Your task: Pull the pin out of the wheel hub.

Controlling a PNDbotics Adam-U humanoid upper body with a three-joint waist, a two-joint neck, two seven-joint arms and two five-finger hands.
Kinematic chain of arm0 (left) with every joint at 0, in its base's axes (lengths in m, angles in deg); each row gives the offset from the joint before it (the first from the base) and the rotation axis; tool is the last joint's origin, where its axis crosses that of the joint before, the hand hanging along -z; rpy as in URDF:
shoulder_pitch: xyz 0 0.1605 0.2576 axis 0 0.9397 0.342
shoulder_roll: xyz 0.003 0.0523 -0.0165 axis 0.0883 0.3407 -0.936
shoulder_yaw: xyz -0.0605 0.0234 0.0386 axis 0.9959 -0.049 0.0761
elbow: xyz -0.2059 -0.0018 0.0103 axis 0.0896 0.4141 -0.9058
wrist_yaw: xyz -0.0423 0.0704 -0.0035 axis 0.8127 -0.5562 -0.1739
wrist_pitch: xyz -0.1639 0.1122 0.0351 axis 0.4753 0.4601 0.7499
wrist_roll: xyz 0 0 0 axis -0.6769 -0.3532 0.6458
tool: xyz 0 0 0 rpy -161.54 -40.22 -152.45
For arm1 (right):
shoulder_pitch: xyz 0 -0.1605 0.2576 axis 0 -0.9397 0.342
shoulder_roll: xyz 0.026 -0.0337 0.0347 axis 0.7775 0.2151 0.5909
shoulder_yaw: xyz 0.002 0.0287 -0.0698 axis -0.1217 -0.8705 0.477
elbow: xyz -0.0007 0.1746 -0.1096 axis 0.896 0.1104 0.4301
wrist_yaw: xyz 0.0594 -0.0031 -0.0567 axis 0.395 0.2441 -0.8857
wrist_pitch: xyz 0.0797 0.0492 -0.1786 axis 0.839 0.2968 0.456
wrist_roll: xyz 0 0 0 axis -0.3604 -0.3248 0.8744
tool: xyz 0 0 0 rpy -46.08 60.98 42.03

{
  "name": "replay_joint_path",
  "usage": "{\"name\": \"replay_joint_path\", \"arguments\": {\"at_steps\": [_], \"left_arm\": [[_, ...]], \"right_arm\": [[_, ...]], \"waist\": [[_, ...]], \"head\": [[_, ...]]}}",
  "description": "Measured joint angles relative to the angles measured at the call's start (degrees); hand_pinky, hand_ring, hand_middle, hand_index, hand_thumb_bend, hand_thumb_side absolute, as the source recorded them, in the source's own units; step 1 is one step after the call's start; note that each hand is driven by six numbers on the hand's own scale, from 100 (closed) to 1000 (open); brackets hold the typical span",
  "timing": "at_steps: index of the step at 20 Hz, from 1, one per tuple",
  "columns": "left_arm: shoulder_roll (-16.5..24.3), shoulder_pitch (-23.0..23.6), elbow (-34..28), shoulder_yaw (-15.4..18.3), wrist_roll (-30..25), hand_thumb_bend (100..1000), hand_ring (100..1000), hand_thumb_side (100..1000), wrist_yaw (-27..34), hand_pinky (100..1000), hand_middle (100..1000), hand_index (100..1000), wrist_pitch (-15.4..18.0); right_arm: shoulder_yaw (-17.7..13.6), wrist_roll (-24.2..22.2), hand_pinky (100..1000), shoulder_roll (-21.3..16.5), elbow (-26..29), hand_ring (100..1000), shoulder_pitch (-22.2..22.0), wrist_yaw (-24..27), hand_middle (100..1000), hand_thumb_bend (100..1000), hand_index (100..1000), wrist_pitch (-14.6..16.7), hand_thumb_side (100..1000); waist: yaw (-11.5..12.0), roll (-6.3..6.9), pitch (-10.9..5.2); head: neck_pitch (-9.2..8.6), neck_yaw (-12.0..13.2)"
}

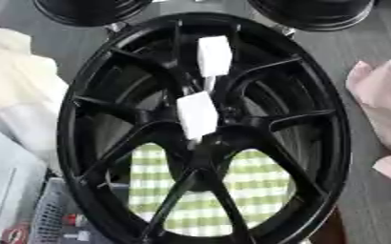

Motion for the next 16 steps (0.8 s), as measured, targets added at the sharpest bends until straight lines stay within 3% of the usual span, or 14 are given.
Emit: {"name": "replay_joint_path", "arguments": {"at_steps": [8, 16], "left_arm": [[0.7, 0.3, 0.0, -0.3, -0.2, 752, 592, 469, -0.1, 574, 528, 673, -0.2], [1.6, 0.3, 0.0, -0.7, -0.5, 752, 591, 469, -0.3, 574, 527, 672, -0.2]], "right_arm": [[7.4, -7.1, 855, -11.6, 3.0, 706, 8.2, -4.0, 655, 459, 759, 0.6, 406], [14.9, -14.5, 844, -16.1, 3.6, 726, 15.9, -10.6, 672, 468, 767, 3.6, 405]], "waist": [[0.9, -0.73, -0.42], [2.0, -1.69, -0.41]], "head": [[0.00, -1.3], [0.04, -2.6]]}}
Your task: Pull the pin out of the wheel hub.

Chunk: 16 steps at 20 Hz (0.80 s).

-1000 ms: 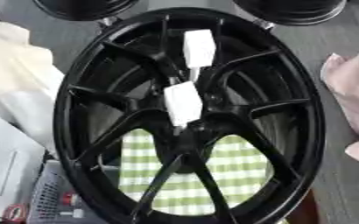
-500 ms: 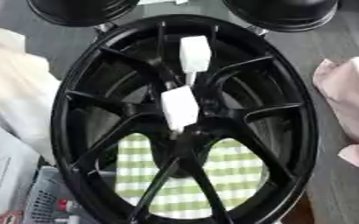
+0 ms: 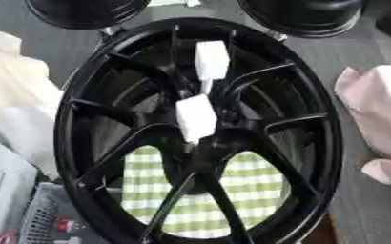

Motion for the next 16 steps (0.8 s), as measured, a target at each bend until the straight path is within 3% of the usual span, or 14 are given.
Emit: {"name": "replay_joint_path", "arguments": {"at_steps": [6, 11, 16], "left_arm": [[0.9, 0.0, 0.0, -0.3, -0.3, 751, 591, 469, -0.1, 574, 527, 672, -0.1], [0.9, 0.0, 0.3, -0.4, -0.5, 751, 591, 469, -0.1, 574, 527, 672, -0.2], [0.9, 0.0, 0.4, -0.4, -0.6, 751, 591, 469, -0.1, 574, 527, 672, -0.1]], "right_arm": [[6.8, -5.6, 844, 0.5, -2.9, 740, 8.1, -5.4, 687, 478, 774, 3.2, 410], [12.7, -10.0, 849, 3.9, -7.4, 751, 14.6, -9.6, 700, 494, 782, 6.3, 418], [14.7, -15.3, 849, 7.5, -12.5, 751, 18.0, -10.9, 700, 494, 782, 8.2, 418]], "waist": [[0.5, -0.59, 0.03], [0.7, -0.85, 0.03], [0.6, -0.84, 0.03]], "head": [[0.00, -0.6], [0.00, -1.0], [-0.02, -1.2]]}}
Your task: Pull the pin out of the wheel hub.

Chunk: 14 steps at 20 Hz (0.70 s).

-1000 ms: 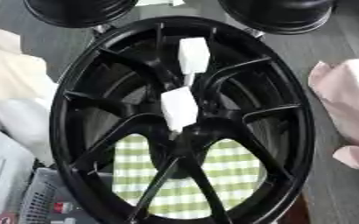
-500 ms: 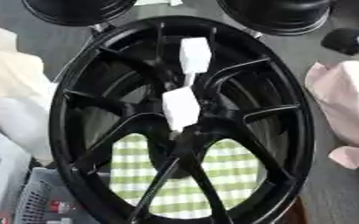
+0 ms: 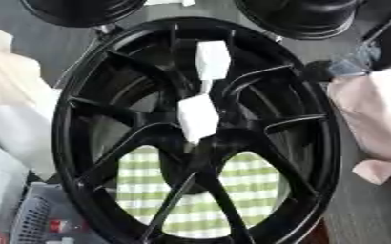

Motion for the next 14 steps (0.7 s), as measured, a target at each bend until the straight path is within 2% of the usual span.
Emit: {"name": "replay_joint_path", "arguments": {"at_steps": [1, 3, 6, 8, 9, 10, 14], "left_arm": [[0.0, 0.0, 0.0, 0.0, 0.0, 750, 591, 469, 0.0, 575, 526, 672, 0.0], [0.0, 0.0, 0.0, -0.1, 0.0, 750, 590, 469, 0.0, 575, 527, 672, 0.0], [0.0, 0.0, 0.0, -0.2, -0.1, 749, 590, 468, 0.0, 575, 526, 672, 0.0], [0.0, 0.0, 0.0, -0.3, -0.1, 749, 590, 467, 0.0, 575, 526, 671, 0.0], [0.0, 0.0, 0.0, -0.3, -0.1, 749, 590, 467, 0.0, 575, 526, 672, 0.0], [0.0, 0.0, 0.0, -0.3, -0.1, 748, 590, 467, 0.0, 575, 526, 671, 0.0], [0.0, -0.1, 0.0, -0.3, -0.1, 747, 589, 466, 0.0, 574, 526, 670, -0.1]], "right_arm": [[-0.3, -2.4, 852, 0.5, -0.7, 752, 0.5, 0.3, 701, 525, 785, 0.1, 414], [-1.1, -7.0, 853, 1.7, -2.4, 753, 2.2, 1.3, 702, 531, 786, -0.5, 416], [-1.4, -11.6, 857, 5.4, -6.1, 760, 5.4, 2.5, 711, 558, 796, -2.6, 426], [-1.4, -13.2, 860, 7.8, -8.6, 764, 6.9, 2.9, 719, 571, 803, -4.2, 430], [-1.4, -13.7, 860, 8.7, -9.7, 765, 7.4, 3.1, 720, 540, 804, -4.8, 433], [-1.4, -13.9, 863, 9.5, -10.6, 766, 7.8, 3.2, 721, 574, 806, -5.3, 432], [-1.3, -13.7, 865, 11.5, -13.3, 763, 8.5, 3.7, 719, 576, 805, -6.8, 431]], "waist": [[0.0, 0.01, 0.00], [0.8, 0.00, 0.00], [1.0, -0.25, -0.01], [1.0, -0.26, -0.01], [1.0, -0.26, -0.01], [1.1, -0.28, -0.01], [1.3, -0.49, 0.02]], "head": [[0.00, 0.0], [0.00, -0.3], [-0.01, -0.6], [-0.01, -0.7], [-0.01, -0.7], [-0.01, -0.7], [-0.01, -0.7]]}}
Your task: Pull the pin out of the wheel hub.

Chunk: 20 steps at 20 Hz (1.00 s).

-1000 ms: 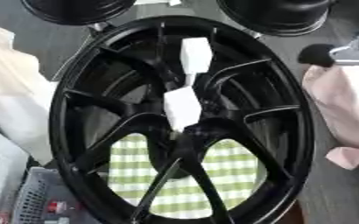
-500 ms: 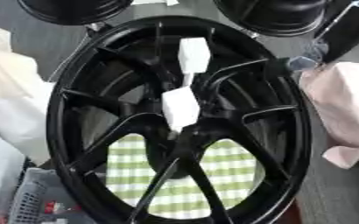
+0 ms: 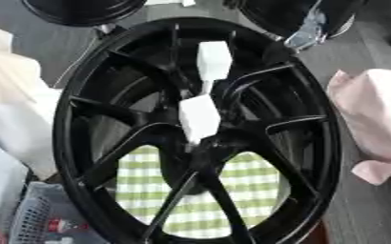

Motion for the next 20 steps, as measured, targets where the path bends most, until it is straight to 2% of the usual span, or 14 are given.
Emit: {"name": "replay_joint_path", "arguments": {"at_steps": [11, 20], "left_arm": [[-0.1, -0.5, 0.0, 0.0, 0.0, 743, 589, 463, 0.3, 576, 526, 670, -0.1], [-0.2, -0.5, 0.0, 0.0, 0.1, 742, 589, 462, 0.4, 576, 526, 669, -0.4]], "right_arm": [[0.9, 1.6, 860, 3.6, -3.9, 762, 1.0, -0.1, 719, 609, 807, -3.5, 432], [2.2, 1.1, 856, 4.2, -3.9, 764, 1.0, 0.6, 722, 641, 819, -8.6, 439]], "waist": [[1.5, -1.24, 0.74], [1.4, -1.22, 0.69]], "head": [[0.06, -0.4], [1.35, -0.4]]}}
